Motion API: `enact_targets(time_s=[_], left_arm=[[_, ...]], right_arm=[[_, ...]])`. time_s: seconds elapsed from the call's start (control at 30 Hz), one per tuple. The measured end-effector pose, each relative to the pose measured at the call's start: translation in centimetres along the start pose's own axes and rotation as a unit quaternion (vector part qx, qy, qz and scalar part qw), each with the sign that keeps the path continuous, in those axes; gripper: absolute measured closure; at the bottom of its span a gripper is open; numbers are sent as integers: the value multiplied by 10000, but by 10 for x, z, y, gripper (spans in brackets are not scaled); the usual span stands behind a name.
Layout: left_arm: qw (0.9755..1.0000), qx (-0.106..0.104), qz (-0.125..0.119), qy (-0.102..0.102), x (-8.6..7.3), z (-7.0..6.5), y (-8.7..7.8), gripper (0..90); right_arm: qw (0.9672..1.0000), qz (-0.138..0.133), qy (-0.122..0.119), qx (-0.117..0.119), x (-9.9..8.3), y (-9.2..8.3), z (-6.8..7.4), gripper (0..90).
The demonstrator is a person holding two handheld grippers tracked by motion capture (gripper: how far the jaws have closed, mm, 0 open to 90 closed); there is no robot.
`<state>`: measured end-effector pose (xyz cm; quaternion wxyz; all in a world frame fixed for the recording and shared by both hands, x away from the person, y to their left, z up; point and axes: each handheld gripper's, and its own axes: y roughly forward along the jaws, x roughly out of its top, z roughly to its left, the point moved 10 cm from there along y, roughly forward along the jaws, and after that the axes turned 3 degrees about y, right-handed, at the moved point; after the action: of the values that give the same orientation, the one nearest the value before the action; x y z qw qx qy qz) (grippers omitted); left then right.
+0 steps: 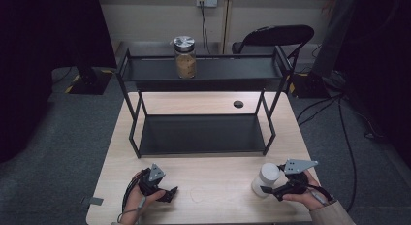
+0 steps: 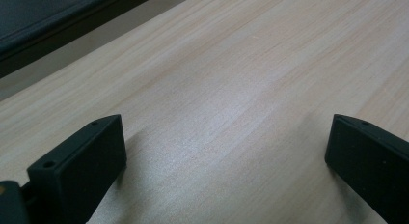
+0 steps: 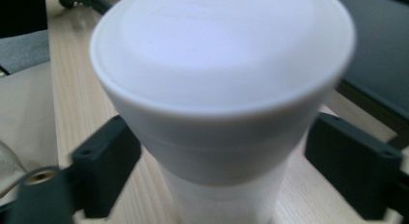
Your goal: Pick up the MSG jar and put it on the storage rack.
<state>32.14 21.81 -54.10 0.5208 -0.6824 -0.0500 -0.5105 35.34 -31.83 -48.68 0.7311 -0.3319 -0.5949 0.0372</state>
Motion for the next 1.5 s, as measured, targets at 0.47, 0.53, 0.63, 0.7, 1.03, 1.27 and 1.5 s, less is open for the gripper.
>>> enact_targets(time_s=[0.47, 0.53, 0.63, 0.7, 1.03, 1.27, 1.5], left_arm=[[10000, 0, 0, 0, 0, 0, 0, 0], [10000, 0, 0, 0, 0, 0, 0, 0], [10000, 0, 0, 1, 0, 0, 0, 0], [10000, 0, -1, -1, 0, 0, 0, 0], [10000, 0, -1, -1, 0, 0, 0, 0], [10000, 1, -1, 0, 0, 0, 0, 0], [10000, 1, -1, -1, 0, 0, 0, 0]], right_arm=[[9995, -136, -260, -82, 1, 2, 4, 336], [9994, -116, -298, -121, 2, 2, 5, 338], [9995, -92, -269, -135, 4, 3, 7, 339], [9996, -128, -203, -112, 7, 2, 8, 339], [9995, -95, -306, -1, 38, -5, 12, 340], [9995, -80, -302, 103, 62, -11, 11, 340], [9996, -24, -269, 127, 90, -19, 8, 341]])
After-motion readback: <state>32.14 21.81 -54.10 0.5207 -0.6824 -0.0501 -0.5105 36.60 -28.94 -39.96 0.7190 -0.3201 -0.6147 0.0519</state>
